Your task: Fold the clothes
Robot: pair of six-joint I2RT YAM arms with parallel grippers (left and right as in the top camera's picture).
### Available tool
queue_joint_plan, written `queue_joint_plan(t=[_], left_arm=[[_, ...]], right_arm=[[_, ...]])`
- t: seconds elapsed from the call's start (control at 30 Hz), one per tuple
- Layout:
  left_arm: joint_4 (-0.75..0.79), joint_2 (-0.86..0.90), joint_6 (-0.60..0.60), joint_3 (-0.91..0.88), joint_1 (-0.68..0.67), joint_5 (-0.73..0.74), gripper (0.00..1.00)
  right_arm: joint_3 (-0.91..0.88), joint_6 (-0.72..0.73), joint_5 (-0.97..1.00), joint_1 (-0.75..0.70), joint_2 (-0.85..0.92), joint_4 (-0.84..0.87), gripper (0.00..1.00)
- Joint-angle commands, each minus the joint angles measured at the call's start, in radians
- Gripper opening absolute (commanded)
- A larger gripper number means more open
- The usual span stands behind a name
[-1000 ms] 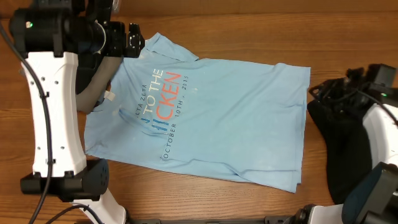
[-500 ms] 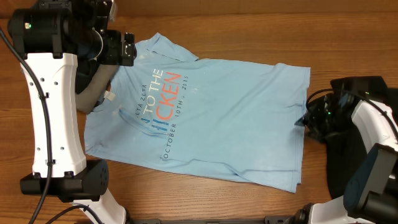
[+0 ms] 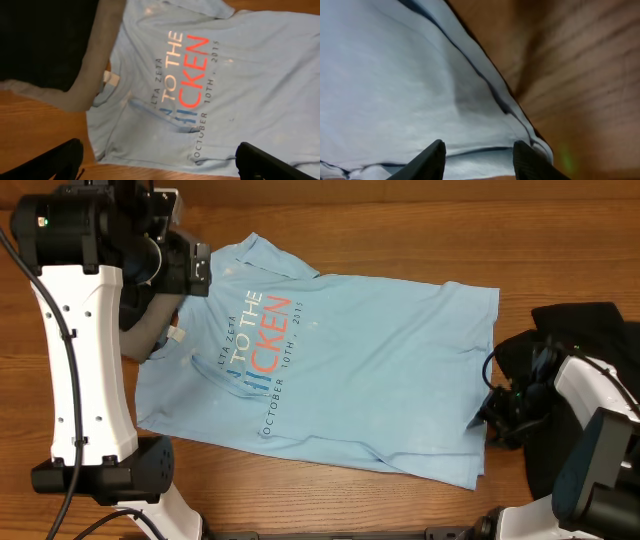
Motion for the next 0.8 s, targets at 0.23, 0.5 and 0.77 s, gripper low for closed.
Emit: queue_joint_plan(t=[0.23, 0.5, 0.77], left_arm=[[0.008, -0.003, -0.061, -0.146, 0.036, -0.061, 1.0], [0.08, -0.003, -0.061, -0.34, 0.036, -0.061, 1.0], [0.136, -0.003, -0.076, -0.452, 0.036, -0.062, 1.0]], right_arm=[[-0.057, 0.011, 0.011, 0.005, 0.0, 0.065, 0.34], [-0.069, 0.035, 0.051, 0.005, 0.0, 0.047, 0.37], [-0.093, 0.043, -0.047, 0.005, 0.0, 0.059, 0.16]])
